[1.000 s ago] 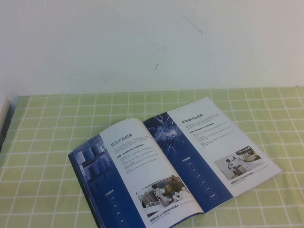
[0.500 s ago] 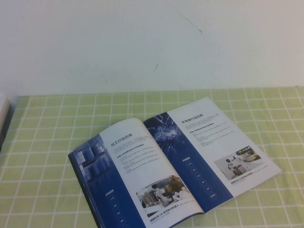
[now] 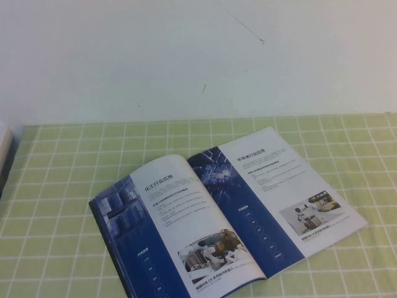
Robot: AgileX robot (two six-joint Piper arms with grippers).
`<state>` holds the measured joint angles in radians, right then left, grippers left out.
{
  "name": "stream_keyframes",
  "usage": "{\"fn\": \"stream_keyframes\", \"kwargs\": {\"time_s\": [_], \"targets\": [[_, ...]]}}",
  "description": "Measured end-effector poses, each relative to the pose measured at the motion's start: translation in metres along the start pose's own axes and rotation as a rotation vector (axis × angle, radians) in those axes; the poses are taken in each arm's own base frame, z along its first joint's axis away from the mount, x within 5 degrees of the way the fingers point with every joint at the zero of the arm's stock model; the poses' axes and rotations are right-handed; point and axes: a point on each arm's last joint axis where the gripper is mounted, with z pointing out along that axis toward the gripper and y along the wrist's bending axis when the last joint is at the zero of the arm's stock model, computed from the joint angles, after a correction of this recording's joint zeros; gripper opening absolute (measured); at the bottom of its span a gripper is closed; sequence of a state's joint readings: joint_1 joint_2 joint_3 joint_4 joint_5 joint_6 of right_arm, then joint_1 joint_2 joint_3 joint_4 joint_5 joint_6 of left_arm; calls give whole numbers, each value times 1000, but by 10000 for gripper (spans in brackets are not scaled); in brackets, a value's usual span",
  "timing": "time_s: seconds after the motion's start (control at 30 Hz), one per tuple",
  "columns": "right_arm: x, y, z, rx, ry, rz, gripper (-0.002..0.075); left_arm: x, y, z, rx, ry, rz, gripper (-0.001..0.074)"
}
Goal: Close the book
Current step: 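Close the open booklet and leave it lying on the table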
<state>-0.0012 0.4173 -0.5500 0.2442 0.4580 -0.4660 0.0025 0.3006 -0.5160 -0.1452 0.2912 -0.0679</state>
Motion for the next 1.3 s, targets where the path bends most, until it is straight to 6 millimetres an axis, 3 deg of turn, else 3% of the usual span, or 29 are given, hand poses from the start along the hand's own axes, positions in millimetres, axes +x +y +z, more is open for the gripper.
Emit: {"fn": "stream_keyframes", "kwargs": {"time_s": [0.3, 0.53, 0.63, 0.77, 1.0, 1.3], "targets": [[-3, 7, 91, -390, 470, -46, -3, 39, 0, 64, 33, 511, 18, -2], [0, 6, 198, -547, 654, -6, -3, 70, -14, 94, 266, 743, 31, -2], [13, 28, 242, -647, 751, -40, -3, 74, -18, 103, 339, 737, 23, -2], [38, 64, 285, -725, 873, -111, -3, 76, -21, 109, 369, 723, 4, -2], [59, 85, 327, -702, 949, -165, -3, 80, -23, 109, 386, 783, -48, -2], [79, 77, 337, -584, 1053, -237, -3, 108, -20, 114, 391, 1035, -111, -2]]}}
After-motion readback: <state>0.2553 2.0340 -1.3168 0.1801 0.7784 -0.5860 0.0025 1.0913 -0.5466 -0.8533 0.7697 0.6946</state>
